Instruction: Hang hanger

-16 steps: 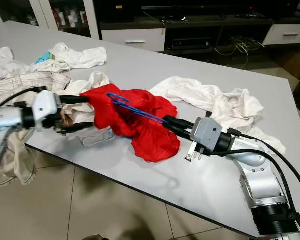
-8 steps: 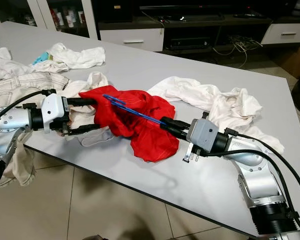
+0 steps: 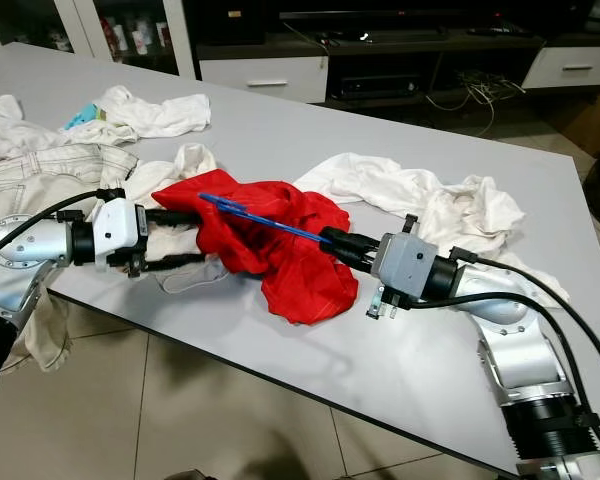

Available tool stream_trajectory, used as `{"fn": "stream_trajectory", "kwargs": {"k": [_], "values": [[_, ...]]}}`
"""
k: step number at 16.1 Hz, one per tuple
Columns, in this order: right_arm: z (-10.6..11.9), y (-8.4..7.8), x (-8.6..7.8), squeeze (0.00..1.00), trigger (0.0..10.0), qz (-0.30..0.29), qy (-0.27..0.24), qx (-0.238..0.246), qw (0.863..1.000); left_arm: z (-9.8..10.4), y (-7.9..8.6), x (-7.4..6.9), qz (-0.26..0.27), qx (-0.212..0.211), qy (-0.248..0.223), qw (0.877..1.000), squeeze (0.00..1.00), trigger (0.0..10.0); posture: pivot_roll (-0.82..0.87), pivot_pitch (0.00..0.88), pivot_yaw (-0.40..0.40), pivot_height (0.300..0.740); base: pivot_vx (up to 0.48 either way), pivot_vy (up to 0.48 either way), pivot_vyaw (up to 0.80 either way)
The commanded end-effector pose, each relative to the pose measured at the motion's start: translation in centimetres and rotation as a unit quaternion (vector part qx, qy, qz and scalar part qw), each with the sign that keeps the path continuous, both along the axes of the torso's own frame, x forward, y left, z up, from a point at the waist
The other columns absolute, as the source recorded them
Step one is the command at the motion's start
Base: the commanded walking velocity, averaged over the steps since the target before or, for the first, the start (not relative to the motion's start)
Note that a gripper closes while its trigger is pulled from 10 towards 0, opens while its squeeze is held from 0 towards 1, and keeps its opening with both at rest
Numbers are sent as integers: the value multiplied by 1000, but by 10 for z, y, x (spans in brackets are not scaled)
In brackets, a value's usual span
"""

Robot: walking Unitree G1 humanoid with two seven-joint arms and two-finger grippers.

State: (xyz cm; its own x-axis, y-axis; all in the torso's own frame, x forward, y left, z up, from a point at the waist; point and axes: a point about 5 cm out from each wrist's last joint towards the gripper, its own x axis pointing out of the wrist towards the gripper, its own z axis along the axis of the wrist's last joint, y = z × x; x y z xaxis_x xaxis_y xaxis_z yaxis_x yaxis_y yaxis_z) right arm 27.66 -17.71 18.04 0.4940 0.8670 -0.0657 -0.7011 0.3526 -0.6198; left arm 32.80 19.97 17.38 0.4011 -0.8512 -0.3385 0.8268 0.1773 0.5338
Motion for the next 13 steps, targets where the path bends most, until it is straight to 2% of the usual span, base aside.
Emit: {"fn": "stream_trajectory", "kwargs": {"k": [1,5,7,8,13], "values": [[9,-1,3,82,10000,0,-23,1,1000,2,-1,-2,-10,-3,5,1000,0,0,-64,0,20,740,0,0,0],[13,1,5,78,10000,-3,-30,17,999,9,-4,2,6,-63,-1,998,0,0,-65,0,20,740,0,0,0],[16,2,4,59,10000,-4,-20,53,998,11,-5,3,21,-113,1,993,0,0,-68,0,22,740,0,0,0],[19,1,3,0,10000,-1,-1,79,997,10,-6,3,26,-127,4,992,0,0,-70,0,22,740,0,0,0],[26,-11,7,0,10000,-20,-26,63,997,6,-9,1,22,-126,9,992,0,0,-70,0,18,740,0,0,0]]}}
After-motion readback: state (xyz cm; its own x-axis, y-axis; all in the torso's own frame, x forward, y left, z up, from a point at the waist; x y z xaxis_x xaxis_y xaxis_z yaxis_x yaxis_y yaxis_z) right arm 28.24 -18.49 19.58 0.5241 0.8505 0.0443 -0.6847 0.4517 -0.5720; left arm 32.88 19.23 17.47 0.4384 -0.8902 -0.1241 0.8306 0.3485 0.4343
